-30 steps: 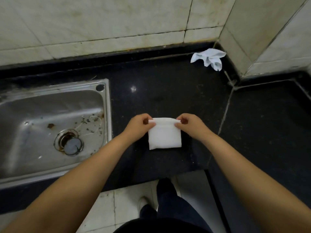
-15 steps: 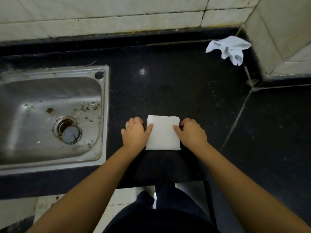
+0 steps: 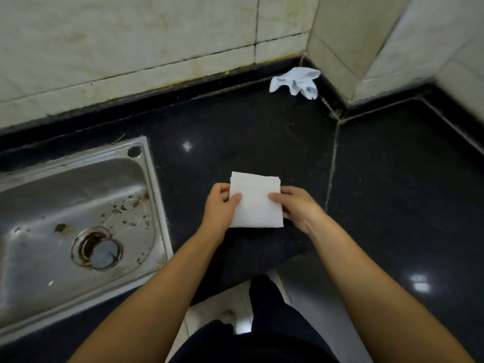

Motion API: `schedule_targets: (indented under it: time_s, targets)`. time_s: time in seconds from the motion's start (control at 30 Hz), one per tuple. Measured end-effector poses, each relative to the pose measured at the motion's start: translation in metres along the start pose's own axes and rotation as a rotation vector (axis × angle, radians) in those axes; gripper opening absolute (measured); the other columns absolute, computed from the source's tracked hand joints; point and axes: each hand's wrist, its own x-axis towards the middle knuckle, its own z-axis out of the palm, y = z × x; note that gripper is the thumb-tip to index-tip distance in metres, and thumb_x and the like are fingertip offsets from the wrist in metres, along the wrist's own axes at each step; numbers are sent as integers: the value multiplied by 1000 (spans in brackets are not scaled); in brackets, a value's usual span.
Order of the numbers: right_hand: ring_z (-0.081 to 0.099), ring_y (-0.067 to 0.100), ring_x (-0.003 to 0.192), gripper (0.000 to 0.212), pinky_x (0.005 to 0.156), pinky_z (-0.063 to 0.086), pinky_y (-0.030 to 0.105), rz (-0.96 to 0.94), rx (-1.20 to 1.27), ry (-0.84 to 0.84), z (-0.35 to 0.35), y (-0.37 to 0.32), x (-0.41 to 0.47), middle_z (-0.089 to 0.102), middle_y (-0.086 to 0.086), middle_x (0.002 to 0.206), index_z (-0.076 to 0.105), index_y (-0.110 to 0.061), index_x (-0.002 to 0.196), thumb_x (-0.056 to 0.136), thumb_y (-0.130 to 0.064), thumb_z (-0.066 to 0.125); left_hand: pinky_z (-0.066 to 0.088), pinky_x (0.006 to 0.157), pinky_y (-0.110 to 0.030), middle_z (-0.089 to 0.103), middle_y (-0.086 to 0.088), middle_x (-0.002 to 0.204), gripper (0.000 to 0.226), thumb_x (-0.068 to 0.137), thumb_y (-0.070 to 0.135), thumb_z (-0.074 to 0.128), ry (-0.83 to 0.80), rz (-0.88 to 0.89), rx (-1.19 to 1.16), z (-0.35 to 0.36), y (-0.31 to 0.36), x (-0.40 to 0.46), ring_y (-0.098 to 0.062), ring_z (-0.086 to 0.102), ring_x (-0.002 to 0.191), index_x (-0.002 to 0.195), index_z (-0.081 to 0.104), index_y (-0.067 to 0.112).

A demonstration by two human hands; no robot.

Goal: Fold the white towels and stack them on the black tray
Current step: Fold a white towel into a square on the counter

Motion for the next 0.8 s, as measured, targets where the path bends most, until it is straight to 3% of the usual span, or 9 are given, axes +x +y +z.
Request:
schedule_targets:
  time_s: [0.07, 0.17, 0.27, 0.4, 0.67, 0.8]
  targets:
    - [67, 18, 81, 16, 73, 57, 32, 15, 263, -10, -10, 17, -31, 70, 9, 92, 62, -4, 105, 90, -4, 58, 54, 83, -35, 64, 0, 111, 34, 91, 11, 56, -145, 31, -29, 0, -1, -14, -14, 62, 96, 121, 45, 22]
    - [68, 11, 62, 10, 60, 58, 29, -31, 466, 72, -25, 58, -82, 72, 1, 72, 62, -10, 99, 92, -9, 56, 53, 90, -39, 63, -3, 119, 51, 91, 9, 57, -356, 27, 11, 9, -7, -44, -19, 62, 106, 137, 39, 20]
    - [66, 16, 73, 12, 63, 57, 31, -120, 606, 241, -43, 105, -139, 69, 5, 88, 62, -12, 100, 94, -10, 51, 51, 91, -41, 65, -12, 117, 37, 91, 2, 55, -541, -8, -12, 30, -14, -87, -22, 63, 101, 127, 52, 4]
    - [65, 22, 86, 14, 73, 54, 35, -212, 729, 500, -72, 171, -225, 68, 9, 99, 64, -10, 102, 93, -9, 54, 52, 86, -40, 67, -15, 105, 21, 93, 9, 54, -792, -35, 80, 79, -29, -156, -26, 64, 93, 112, 60, 1]
    - [64, 14, 77, 13, 65, 52, 28, -271, 959, 989, -101, 332, -425, 69, 0, 87, 66, -16, 94, 93, -12, 54, 53, 72, -31, 65, -5, 91, 8, 94, 13, 55, -1280, -1, 350, 170, -93, -355, -17, 63, 79, 88, 61, 10]
    - [63, 11, 70, 12, 53, 49, 21, -303, 1092, 1204, -104, 427, -540, 68, -3, 79, 65, -17, 91, 94, -12, 54, 47, 52, -19, 64, -1, 82, 11, 94, 14, 55, -1479, 26, 420, 196, -150, -495, -12, 59, 70, 84, 59, 12]
